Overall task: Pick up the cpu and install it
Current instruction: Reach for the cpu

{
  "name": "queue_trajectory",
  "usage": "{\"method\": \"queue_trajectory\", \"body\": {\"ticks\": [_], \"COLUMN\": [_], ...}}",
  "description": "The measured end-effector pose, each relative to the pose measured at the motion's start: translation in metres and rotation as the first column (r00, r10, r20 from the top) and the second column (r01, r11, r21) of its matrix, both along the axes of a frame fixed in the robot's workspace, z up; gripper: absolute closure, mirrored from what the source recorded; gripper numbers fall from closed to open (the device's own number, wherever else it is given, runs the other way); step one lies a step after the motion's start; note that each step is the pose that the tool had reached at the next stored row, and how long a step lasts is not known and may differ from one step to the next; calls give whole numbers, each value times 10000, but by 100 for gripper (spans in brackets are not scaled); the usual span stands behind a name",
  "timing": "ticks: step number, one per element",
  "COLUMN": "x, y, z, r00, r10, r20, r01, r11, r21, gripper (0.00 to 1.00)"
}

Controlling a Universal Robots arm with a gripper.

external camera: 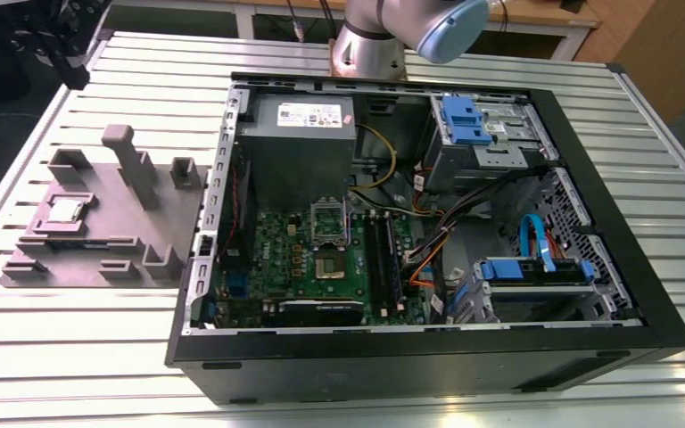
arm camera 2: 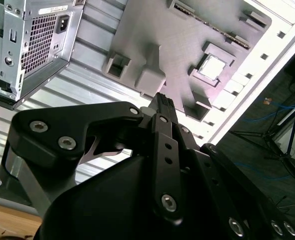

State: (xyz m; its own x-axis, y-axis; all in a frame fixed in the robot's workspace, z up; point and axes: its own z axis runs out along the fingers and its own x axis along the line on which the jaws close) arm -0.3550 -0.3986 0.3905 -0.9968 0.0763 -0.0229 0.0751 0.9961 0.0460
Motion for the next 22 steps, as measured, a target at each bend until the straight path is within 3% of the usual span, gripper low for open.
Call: {"method": "queue_trajectory", "body": {"ticks": [22], "x": [-86], "y": [0], "z": [0], "r00": [10000], "r10": [0], "r20": [0], "r01": [0], "r11": [10000], "r21": [0], "gripper": [90]}}
